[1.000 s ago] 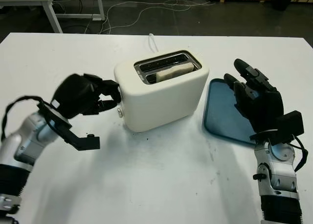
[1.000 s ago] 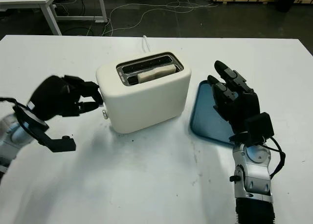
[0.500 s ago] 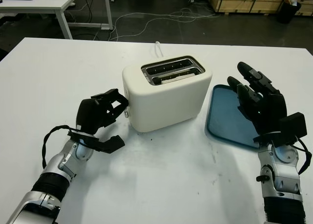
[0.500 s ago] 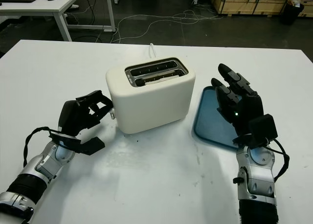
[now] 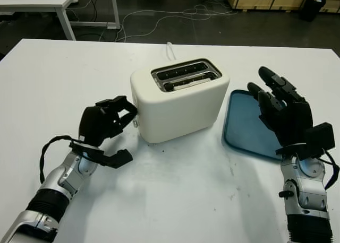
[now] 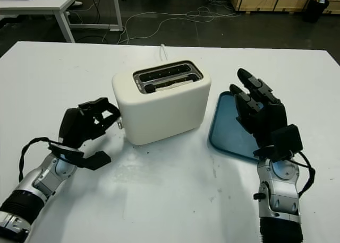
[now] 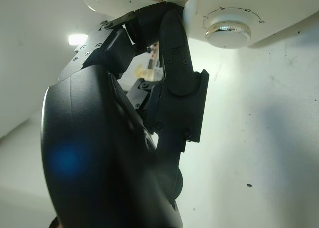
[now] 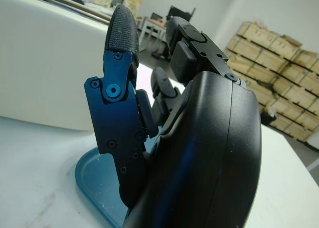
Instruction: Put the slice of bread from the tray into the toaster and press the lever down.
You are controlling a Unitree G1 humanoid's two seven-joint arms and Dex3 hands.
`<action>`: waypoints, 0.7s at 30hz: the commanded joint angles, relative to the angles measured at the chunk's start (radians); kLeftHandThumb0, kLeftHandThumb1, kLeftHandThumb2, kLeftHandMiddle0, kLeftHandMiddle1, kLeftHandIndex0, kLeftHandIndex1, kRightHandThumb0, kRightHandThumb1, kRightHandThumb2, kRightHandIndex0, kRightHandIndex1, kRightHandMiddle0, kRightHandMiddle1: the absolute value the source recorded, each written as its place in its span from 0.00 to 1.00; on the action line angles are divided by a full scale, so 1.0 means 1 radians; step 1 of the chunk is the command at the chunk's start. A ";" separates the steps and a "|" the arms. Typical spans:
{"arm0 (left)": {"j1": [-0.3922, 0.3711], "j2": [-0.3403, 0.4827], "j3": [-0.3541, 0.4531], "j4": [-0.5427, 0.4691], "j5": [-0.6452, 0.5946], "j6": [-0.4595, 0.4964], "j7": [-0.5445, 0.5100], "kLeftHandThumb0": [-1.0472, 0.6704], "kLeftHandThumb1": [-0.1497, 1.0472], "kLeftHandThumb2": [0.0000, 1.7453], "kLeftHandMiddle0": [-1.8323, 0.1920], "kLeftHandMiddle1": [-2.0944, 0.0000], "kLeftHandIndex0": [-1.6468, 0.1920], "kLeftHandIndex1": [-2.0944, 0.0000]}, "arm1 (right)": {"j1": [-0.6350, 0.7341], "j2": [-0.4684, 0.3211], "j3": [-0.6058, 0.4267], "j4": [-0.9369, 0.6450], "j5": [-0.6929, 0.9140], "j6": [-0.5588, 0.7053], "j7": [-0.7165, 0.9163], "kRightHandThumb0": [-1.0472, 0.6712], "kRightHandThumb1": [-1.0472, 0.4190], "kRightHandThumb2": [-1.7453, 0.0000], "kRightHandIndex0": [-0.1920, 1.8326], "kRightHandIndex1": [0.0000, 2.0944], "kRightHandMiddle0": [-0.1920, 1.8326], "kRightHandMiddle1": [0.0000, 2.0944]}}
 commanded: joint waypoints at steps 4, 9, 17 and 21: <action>0.109 0.062 0.045 -0.166 -0.052 0.016 -0.159 0.40 0.89 0.20 0.53 0.38 0.48 0.64 | 0.011 -0.005 0.005 -0.008 -0.004 0.001 0.004 0.24 0.09 0.76 0.35 0.00 0.35 0.00; 0.165 0.124 0.217 -0.397 -0.129 0.077 -0.259 0.34 0.89 0.21 0.62 0.46 0.55 0.72 | 0.011 -0.013 0.008 -0.008 -0.005 0.005 0.008 0.23 0.09 0.76 0.35 0.00 0.34 0.00; 0.167 0.156 0.430 -0.602 -0.224 0.226 -0.418 0.29 0.89 0.16 0.60 0.58 0.49 0.84 | -0.017 -0.120 -0.009 -0.017 -0.036 0.032 0.041 0.22 0.09 0.76 0.35 0.00 0.34 0.00; 0.129 0.214 0.467 -0.578 -0.192 0.280 -0.488 0.27 0.89 0.12 0.55 0.62 0.44 0.89 | -0.048 -0.268 -0.011 -0.006 -0.102 0.075 0.093 0.19 0.09 0.74 0.35 0.00 0.34 0.00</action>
